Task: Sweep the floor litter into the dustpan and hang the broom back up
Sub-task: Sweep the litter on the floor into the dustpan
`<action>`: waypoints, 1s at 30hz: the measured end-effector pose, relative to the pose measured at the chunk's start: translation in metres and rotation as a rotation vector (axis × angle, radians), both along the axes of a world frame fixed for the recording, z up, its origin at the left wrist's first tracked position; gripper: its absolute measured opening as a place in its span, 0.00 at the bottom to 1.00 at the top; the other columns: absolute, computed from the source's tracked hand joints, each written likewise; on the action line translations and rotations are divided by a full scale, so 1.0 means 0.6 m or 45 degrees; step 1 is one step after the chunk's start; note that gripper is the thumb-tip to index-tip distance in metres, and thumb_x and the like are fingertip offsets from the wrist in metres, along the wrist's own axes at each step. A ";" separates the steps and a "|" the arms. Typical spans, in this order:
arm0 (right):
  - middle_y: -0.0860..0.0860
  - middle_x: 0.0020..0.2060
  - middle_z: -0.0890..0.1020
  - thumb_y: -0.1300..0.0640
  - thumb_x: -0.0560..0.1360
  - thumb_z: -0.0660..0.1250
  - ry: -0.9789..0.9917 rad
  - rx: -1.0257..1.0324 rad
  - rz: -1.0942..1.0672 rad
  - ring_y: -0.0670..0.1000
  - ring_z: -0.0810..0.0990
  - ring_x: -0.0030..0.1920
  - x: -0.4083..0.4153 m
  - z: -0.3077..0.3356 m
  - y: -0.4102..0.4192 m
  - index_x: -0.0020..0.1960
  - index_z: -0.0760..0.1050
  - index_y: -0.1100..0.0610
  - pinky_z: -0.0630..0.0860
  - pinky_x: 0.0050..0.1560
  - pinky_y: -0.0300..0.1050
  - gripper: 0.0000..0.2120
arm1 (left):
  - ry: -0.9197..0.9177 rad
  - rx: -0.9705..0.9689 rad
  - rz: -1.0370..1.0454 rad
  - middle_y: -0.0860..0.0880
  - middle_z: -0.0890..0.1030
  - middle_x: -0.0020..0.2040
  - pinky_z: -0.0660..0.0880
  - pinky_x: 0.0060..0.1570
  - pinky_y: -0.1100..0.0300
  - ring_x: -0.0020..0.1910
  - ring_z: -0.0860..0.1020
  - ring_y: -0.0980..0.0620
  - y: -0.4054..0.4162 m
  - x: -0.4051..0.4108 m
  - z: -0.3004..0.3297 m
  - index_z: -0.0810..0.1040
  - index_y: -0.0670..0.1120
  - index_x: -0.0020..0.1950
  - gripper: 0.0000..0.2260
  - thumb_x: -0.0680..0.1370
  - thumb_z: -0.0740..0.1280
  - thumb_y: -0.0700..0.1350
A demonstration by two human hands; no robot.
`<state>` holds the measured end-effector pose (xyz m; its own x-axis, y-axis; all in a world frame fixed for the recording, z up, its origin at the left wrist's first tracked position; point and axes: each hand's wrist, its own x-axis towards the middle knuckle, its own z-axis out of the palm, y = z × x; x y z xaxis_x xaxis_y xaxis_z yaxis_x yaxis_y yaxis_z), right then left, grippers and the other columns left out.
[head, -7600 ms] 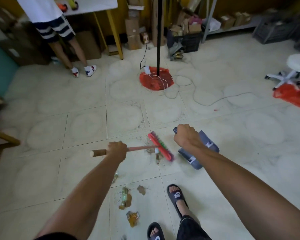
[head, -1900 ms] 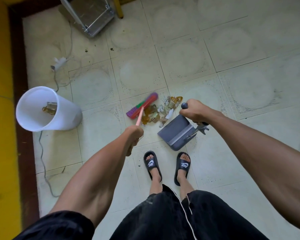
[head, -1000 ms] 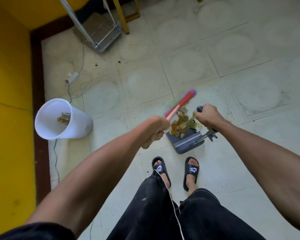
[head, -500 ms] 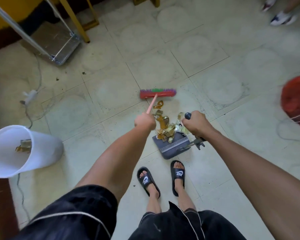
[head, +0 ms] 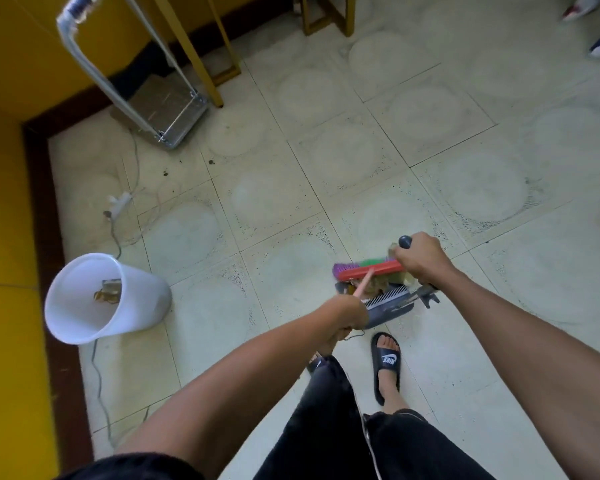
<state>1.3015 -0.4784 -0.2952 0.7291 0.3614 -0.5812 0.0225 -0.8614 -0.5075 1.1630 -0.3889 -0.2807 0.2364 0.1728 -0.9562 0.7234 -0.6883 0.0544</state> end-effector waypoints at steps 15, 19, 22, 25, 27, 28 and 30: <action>0.56 0.33 0.70 0.59 0.73 0.63 0.182 0.103 -0.137 0.53 0.69 0.31 -0.025 0.015 -0.047 0.34 0.65 0.58 0.65 0.30 0.41 0.10 | -0.272 0.254 0.202 0.47 0.73 0.31 0.65 0.15 0.70 0.19 0.67 0.53 0.116 0.068 0.070 0.71 0.38 0.55 0.09 0.78 0.58 0.41; 0.54 0.29 0.70 0.59 0.72 0.63 0.169 0.078 -0.226 0.53 0.69 0.30 -0.039 0.018 -0.067 0.35 0.67 0.59 0.65 0.33 0.43 0.09 | -0.409 0.351 0.024 0.47 0.73 0.34 0.62 0.12 0.72 0.23 0.71 0.53 0.118 0.112 0.056 0.74 0.37 0.61 0.14 0.78 0.61 0.40; 0.51 0.27 0.66 0.61 0.71 0.63 0.193 0.077 -0.256 0.50 0.64 0.26 -0.041 0.023 -0.066 0.32 0.61 0.55 0.60 0.27 0.41 0.13 | -0.464 0.427 -0.193 0.49 0.72 0.36 0.63 0.15 0.64 0.25 0.70 0.56 0.129 0.153 0.034 0.74 0.39 0.64 0.15 0.79 0.60 0.42; 0.49 0.26 0.66 0.60 0.71 0.63 0.206 0.049 -0.289 0.49 0.63 0.25 -0.044 0.023 -0.054 0.31 0.60 0.54 0.59 0.26 0.40 0.15 | -0.516 0.453 -0.404 0.49 0.71 0.37 0.64 0.17 0.64 0.26 0.70 0.56 0.143 0.190 0.001 0.74 0.40 0.65 0.15 0.80 0.60 0.41; 0.49 0.26 0.68 0.58 0.72 0.64 0.202 0.007 -0.300 0.48 0.64 0.25 -0.044 0.020 -0.041 0.31 0.62 0.53 0.60 0.26 0.40 0.15 | -0.545 0.444 -0.522 0.49 0.69 0.36 0.64 0.18 0.63 0.26 0.69 0.56 0.150 0.204 -0.019 0.74 0.40 0.66 0.15 0.80 0.60 0.41; 0.50 0.27 0.69 0.58 0.72 0.64 0.188 -0.013 -0.305 0.48 0.65 0.25 -0.042 0.018 -0.033 0.30 0.62 0.54 0.59 0.26 0.41 0.15 | -0.560 0.440 -0.576 0.50 0.69 0.35 0.63 0.19 0.63 0.26 0.69 0.56 0.154 0.208 -0.029 0.74 0.41 0.67 0.15 0.80 0.59 0.41; 0.50 0.28 0.69 0.58 0.72 0.63 0.153 -0.030 -0.321 0.49 0.65 0.26 -0.039 0.013 -0.019 0.31 0.62 0.54 0.59 0.27 0.42 0.14 | -0.594 0.444 -0.696 0.50 0.69 0.35 0.63 0.19 0.63 0.26 0.68 0.57 0.159 0.205 -0.052 0.72 0.44 0.69 0.16 0.81 0.58 0.41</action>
